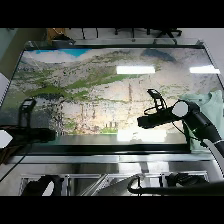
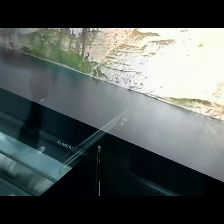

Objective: Fold the shirts.

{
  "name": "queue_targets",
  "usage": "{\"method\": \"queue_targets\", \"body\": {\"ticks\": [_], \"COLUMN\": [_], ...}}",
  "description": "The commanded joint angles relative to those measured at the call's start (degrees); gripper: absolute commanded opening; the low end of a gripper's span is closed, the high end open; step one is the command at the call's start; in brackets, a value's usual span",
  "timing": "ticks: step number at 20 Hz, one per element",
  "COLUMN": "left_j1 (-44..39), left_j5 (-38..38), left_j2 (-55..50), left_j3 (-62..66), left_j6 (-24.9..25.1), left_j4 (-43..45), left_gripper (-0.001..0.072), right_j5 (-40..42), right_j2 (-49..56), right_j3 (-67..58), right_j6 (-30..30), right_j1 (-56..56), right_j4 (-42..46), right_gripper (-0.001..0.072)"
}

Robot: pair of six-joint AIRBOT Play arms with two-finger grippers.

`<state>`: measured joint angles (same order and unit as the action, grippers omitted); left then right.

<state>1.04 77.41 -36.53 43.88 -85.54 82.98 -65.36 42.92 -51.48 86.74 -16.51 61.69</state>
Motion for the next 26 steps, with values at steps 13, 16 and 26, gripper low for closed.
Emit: {"method": "queue_targets", "body": {"ticks": [13, 16, 26], "left_j1": [46.3, 48.3, 43.3], "left_j5": [-29.3, -35.8, -46.5], "left_j2": [-24.2, -30.4, -33.4], "left_j3": [-3.5, -3.5, -3.4], "left_j6": [-3.4, -2.8, -1.9], "left_j4": [19.5, 19.5, 19.0], "left_gripper": [0.0703, 0.0702, 0.0011], "right_j5": [0.0, 0.0, 0.0], "right_j2": [0.0, 0.0, 0.0], "right_j3": [0.0, 0.0, 0.0], "right_j6": [0.0, 0.0, 0.0], "right_j1": [0.0, 0.0, 0.0], "right_j4": [0.0, 0.0, 0.0], "right_gripper": [0.0025, 0.0025, 0.0025]}}
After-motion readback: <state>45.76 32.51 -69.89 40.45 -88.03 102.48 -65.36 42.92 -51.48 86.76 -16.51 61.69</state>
